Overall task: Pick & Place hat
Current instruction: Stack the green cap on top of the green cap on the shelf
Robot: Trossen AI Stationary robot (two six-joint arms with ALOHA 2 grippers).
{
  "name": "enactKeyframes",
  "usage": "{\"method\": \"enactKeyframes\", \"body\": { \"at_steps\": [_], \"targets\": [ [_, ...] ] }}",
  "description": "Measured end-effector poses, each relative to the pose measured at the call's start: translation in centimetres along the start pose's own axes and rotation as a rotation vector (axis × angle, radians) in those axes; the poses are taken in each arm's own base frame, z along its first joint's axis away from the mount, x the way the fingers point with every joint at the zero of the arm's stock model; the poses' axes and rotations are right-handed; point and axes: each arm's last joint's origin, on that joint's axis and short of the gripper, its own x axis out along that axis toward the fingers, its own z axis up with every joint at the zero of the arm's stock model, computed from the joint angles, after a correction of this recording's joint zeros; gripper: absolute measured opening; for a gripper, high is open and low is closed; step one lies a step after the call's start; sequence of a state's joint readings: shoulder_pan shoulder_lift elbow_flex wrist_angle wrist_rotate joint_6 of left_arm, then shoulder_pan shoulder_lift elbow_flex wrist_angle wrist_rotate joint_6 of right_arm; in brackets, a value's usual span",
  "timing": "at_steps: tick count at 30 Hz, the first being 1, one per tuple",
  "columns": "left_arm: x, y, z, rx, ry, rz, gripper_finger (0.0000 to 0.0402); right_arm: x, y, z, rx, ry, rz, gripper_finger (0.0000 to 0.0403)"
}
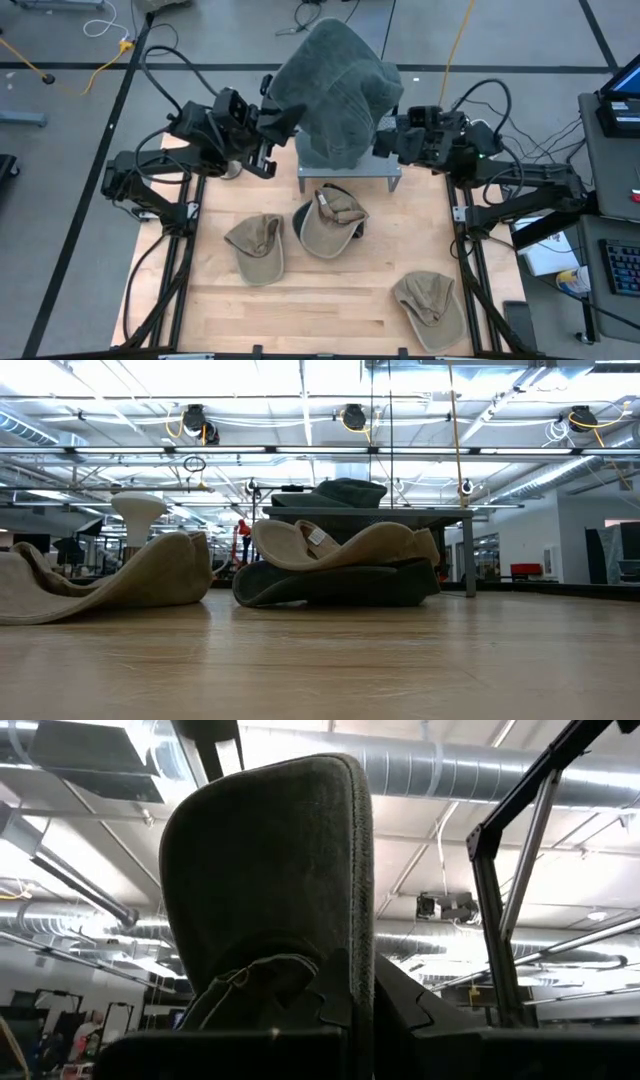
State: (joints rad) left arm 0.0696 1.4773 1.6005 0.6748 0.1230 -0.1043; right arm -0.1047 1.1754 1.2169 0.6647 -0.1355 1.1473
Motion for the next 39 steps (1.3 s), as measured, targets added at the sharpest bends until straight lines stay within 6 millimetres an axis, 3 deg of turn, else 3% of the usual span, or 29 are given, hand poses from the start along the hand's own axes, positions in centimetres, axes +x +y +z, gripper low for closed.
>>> {"method": "enactKeyframes", "body": {
  "at_steps": [11, 23, 29, 33, 39],
  "targets": [
    [0.0, 0.0, -0.3, -0.004, 0.028, 0.004, 0.0007, -0.1, 0.3, 0.0, -0.067, 0.000, 0.059, 0.0158],
    [0.0, 0.1, -0.3, 0.002, 0.027, 0.014, 0.0007, -0.1, 0.3, 0.0, -0.102, 0.000, 0.059, 0.0016],
    [0.0, 0.1, -0.3, 0.001, 0.034, 0.015, 0.0008, -0.1, 0.0, -0.1, -0.107, 0.009, 0.028, 0.0005],
    [-0.1, 0.1, -0.9, -0.013, 0.103, 0.022, 0.0041, -0.2, -0.4, 0.1, -0.088, 0.024, -0.023, 0.0003],
    [-1.2, -0.1, -0.1, -0.013, 0.301, 0.022, 0.0104, -0.4, -0.1, 0.8, -0.092, 0.036, -0.095, 0.0002]
  ]
}}
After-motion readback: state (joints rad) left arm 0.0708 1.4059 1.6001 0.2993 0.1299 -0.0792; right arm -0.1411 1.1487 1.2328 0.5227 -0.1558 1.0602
